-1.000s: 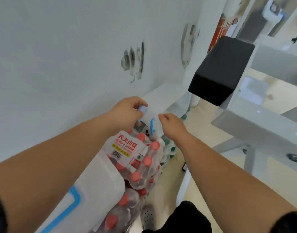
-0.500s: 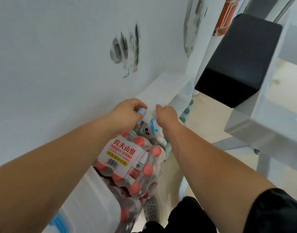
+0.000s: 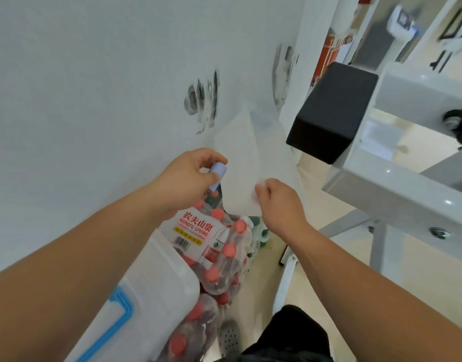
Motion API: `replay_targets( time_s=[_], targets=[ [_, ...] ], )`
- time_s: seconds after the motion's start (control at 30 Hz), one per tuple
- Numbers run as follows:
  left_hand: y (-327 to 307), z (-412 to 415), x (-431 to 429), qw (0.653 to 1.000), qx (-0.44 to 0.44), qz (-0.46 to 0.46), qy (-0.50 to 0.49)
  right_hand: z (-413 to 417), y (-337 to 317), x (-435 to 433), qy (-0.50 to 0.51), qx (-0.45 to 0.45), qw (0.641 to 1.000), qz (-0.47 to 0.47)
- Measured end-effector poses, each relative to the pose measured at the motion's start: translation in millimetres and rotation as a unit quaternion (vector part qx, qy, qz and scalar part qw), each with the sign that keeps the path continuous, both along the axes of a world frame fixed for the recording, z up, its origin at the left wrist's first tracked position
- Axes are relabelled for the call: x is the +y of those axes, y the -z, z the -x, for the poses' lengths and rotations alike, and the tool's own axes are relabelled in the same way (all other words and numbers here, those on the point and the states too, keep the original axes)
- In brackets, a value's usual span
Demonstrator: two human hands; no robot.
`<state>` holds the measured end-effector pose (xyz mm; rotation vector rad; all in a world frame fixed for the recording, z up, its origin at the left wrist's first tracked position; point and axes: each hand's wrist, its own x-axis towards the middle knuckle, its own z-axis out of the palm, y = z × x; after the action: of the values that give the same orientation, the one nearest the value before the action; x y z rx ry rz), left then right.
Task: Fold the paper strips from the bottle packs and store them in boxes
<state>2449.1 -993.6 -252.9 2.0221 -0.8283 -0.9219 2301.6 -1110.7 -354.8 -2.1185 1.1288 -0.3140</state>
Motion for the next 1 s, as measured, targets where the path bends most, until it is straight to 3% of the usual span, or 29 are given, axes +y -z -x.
replay_targets(
  time_s=[0.2,0.33,0.5,0.73,0.83,1.0],
  targets=[
    [-17.3,23.0,41.2,0.999,-0.026,0.043,-0.001,36.5,-23.6,25.4,-0.046,-0.049,0.975,0.21],
    [-21.8,31.3,64.4,0.996,-0.03,0.069,-0.039,53.0,-20.9,47.4,-0.129,-0.028,0.949,0.285],
    [-19.8,34.5,92.6,0.993,-0.032,0.083,-0.071,70.1,-22.0,65.7,-0.217,0.06,0.938,0.263],
    [-21.4,34.1,107.3,0.991,-0.043,0.083,-0.094,96.6,-23.6,63.7,-0.293,0.048,0.925,0.237],
    [-20.3,33.9,103.9,0.994,-0.049,0.076,-0.068,102.5,-29.9,60.8,-0.315,0.034,0.927,0.199],
    [-9.2,34.6,92.3,0.998,-0.062,0.029,-0.009,97.2,-46.2,54.0,-0.329,0.083,0.922,0.188]
  ],
)
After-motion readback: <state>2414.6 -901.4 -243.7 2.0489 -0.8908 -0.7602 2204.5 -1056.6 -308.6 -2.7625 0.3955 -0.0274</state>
